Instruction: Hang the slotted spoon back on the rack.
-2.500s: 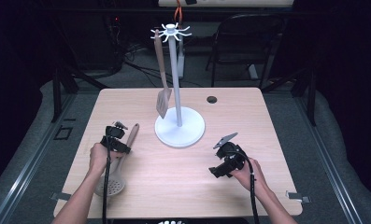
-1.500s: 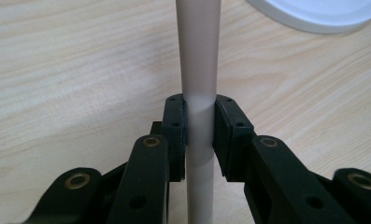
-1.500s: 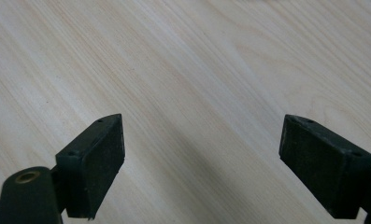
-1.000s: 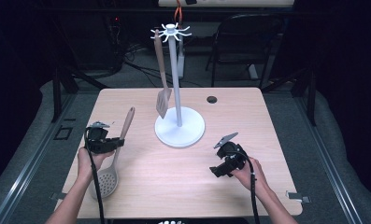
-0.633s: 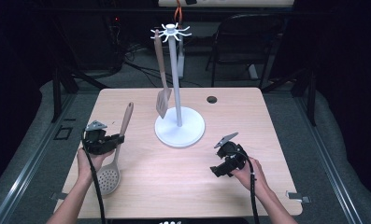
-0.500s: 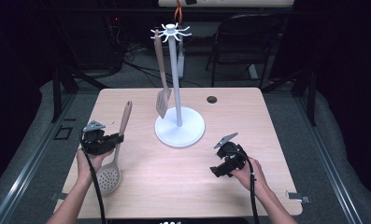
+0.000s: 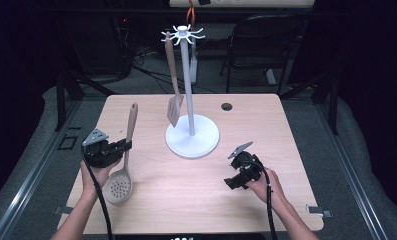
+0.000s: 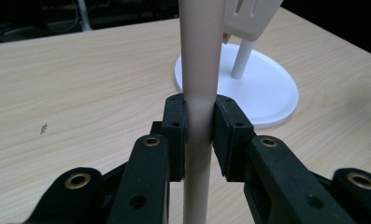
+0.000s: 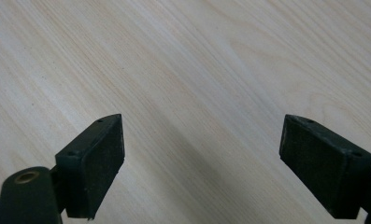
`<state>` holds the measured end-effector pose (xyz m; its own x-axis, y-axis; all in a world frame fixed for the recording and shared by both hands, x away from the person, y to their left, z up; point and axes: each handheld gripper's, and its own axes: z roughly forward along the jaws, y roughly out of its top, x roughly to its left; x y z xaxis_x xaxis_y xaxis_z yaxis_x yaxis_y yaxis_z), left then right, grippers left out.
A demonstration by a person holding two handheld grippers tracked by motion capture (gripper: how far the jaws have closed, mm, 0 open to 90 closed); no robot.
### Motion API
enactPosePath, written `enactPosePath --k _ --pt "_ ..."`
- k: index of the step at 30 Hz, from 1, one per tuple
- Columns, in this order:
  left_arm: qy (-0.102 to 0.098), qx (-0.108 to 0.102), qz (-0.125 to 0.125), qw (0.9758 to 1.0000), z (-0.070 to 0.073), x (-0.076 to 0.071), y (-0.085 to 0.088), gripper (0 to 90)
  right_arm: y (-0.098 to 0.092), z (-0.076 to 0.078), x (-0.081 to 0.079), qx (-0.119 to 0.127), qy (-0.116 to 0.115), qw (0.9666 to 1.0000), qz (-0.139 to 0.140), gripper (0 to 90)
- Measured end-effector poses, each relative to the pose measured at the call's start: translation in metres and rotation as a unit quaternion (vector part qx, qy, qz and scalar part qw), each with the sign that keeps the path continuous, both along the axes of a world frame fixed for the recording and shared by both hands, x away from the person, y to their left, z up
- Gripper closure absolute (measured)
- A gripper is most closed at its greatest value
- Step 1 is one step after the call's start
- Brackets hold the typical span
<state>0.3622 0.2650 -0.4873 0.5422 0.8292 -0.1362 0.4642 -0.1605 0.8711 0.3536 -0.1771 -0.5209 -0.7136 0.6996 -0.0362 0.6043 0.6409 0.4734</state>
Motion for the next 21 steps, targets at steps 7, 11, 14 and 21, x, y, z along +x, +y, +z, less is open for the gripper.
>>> enactPosePath --k 7,11,14,21 --pt "-0.031 -0.012 0.009 0.9994 0.01 -0.007 -0.002 75.8 0.001 -0.001 0.0 -0.003 -0.001 1.0 0.004 13.8" --pt "-0.064 -0.02 0.015 0.9976 0.016 -0.011 -0.007 75.8 0.0 -0.001 0.0 -0.002 -0.001 1.0 0.004 13.9" --pt "-0.086 -0.021 0.012 0.996 0.019 -0.015 -0.011 75.8 0.0 -0.002 0.002 -0.002 0.002 1.0 0.004 13.9" --pt "-0.108 -0.019 0.004 0.994 0.026 -0.018 -0.018 75.8 0.002 -0.003 0.0 -0.008 0.005 0.9999 0.006 13.9"
